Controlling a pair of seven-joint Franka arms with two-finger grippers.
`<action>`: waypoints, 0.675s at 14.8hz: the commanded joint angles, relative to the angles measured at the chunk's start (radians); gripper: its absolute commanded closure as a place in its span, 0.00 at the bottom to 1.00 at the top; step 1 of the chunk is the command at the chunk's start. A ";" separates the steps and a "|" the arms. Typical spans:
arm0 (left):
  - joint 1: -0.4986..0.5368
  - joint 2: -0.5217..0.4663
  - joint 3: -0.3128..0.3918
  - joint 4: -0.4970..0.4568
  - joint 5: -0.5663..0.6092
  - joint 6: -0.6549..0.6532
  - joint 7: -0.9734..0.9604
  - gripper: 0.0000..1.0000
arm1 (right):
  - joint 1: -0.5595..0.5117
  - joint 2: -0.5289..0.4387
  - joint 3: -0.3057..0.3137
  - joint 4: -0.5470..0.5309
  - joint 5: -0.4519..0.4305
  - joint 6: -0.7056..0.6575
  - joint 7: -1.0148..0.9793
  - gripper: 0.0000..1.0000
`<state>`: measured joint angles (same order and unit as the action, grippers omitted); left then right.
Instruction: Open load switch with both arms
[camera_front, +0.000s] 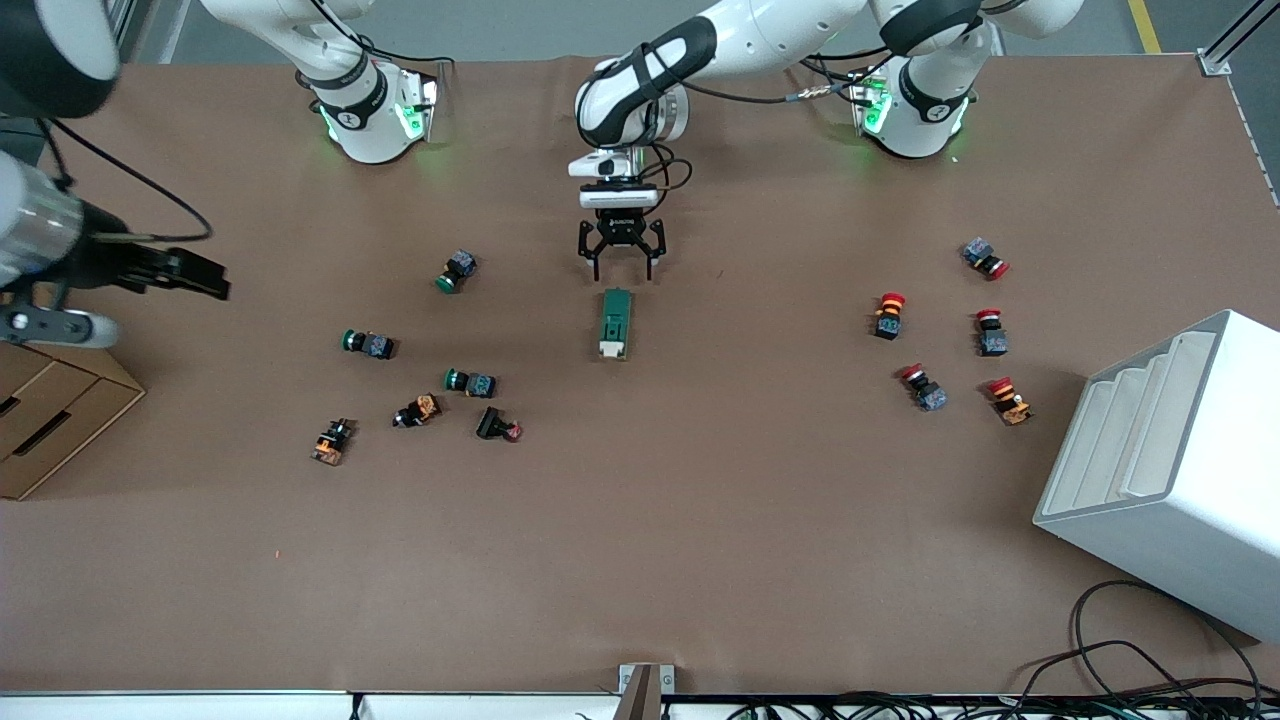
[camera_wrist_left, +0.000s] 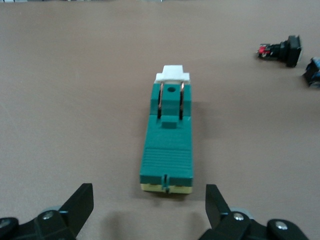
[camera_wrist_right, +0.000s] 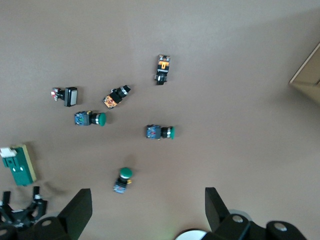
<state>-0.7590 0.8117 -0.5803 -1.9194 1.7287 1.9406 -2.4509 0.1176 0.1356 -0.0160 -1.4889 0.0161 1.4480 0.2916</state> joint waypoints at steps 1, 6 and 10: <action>-0.101 0.003 0.097 0.010 0.035 -0.017 -0.048 0.01 | 0.081 0.051 0.001 -0.005 0.002 0.009 0.251 0.00; -0.118 0.043 0.111 0.043 0.065 -0.035 -0.082 0.01 | 0.221 0.166 0.001 0.001 0.042 0.084 0.575 0.00; -0.118 0.073 0.111 0.057 0.118 -0.038 -0.141 0.01 | 0.293 0.258 -0.001 0.004 0.081 0.150 0.699 0.00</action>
<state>-0.8720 0.8477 -0.4715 -1.8889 1.7983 1.9150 -2.5459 0.3818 0.3635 -0.0080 -1.4920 0.0775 1.5687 0.9179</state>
